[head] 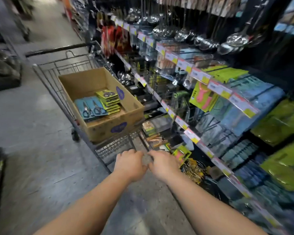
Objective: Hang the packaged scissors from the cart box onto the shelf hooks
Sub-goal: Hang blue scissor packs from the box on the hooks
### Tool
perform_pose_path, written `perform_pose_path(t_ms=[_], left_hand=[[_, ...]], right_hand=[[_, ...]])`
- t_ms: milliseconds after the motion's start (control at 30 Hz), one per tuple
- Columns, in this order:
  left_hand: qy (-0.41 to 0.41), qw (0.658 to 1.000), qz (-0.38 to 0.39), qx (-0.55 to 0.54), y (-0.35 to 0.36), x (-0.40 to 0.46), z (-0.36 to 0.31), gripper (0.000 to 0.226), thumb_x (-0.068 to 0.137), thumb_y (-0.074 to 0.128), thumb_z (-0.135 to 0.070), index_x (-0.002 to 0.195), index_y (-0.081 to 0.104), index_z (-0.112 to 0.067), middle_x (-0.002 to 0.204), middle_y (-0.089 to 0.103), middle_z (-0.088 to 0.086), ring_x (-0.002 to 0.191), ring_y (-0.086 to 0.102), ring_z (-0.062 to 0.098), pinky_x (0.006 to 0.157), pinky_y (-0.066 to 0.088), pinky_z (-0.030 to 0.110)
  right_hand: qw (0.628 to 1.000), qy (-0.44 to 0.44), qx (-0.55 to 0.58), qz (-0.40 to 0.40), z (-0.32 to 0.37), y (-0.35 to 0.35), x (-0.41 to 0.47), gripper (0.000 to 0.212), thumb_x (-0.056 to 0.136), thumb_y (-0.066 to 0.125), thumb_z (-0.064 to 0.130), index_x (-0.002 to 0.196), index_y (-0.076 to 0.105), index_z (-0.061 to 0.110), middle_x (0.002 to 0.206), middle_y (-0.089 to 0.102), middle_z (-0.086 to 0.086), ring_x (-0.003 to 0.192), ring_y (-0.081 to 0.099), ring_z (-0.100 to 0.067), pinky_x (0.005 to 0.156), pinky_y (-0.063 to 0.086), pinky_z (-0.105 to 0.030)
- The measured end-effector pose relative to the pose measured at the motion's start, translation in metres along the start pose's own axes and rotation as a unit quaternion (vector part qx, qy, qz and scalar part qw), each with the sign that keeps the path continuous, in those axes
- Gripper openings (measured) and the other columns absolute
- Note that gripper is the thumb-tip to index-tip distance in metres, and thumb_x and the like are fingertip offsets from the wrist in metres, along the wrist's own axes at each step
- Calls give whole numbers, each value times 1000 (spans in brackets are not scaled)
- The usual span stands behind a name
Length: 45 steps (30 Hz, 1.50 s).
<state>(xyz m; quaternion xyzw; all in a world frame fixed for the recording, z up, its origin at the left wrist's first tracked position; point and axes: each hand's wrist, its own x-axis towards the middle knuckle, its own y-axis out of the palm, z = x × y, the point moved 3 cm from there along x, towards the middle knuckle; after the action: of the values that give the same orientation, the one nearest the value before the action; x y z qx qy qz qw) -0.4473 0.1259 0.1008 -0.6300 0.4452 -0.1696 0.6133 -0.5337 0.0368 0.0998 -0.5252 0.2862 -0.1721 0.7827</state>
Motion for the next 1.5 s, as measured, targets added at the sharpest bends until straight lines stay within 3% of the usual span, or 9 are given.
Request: perform_pose_path(t_ms=[200, 500, 833, 967, 1333, 1500], left_hand=[[-69, 997, -31, -25, -21, 5, 77, 52, 88, 50, -58, 130, 52, -27, 130, 56, 4, 125, 51, 28, 103, 39, 40], [-143, 986, -58, -57, -47, 30, 142, 51, 86, 53, -60, 127, 54, -28, 125, 58, 3, 121, 53, 27, 100, 42, 40], [-212, 971, -81, -77, -79, 122, 162, 50, 87, 56, -53, 130, 53, -29, 129, 58, 1, 122, 52, 25, 102, 39, 39], [-236, 966, -63, -90, -98, 184, 158, 60, 87, 54, -56, 140, 47, -29, 138, 53, 4, 128, 48, 27, 106, 37, 39], [-316, 938, -66, -125, -126, 298, 182, 52, 88, 50, -52, 133, 51, -26, 133, 56, 3, 125, 50, 25, 105, 39, 40], [-347, 926, -57, -140, -126, 326, 215, 47, 88, 50, -53, 125, 55, -26, 126, 59, 2, 120, 54, 25, 101, 42, 38]], right_hand=[[997, -65, -21, 27, 74, 4, 46, 40, 91, 55, 34, 131, 55, 28, 128, 60, -6, 121, 55, -29, 95, 44, -37], [988, -130, -61, 53, 131, -1, 108, 42, 93, 55, 38, 134, 52, 29, 131, 57, -6, 124, 51, -29, 100, 43, -38], [975, -192, -93, 65, 138, -37, 220, 39, 94, 53, 41, 131, 55, 28, 129, 58, -6, 122, 53, -29, 99, 42, -36], [969, -211, -105, 75, 124, -60, 280, 39, 95, 53, 36, 134, 54, 29, 132, 57, -4, 123, 53, -28, 99, 43, -35], [957, -240, -107, 122, 117, -76, 421, 37, 91, 58, 40, 127, 56, 29, 126, 60, -3, 115, 56, -28, 97, 48, -41], [951, -246, -116, 147, 135, -64, 464, 42, 95, 53, 42, 134, 52, 28, 133, 56, -4, 124, 51, -28, 101, 43, -40]])
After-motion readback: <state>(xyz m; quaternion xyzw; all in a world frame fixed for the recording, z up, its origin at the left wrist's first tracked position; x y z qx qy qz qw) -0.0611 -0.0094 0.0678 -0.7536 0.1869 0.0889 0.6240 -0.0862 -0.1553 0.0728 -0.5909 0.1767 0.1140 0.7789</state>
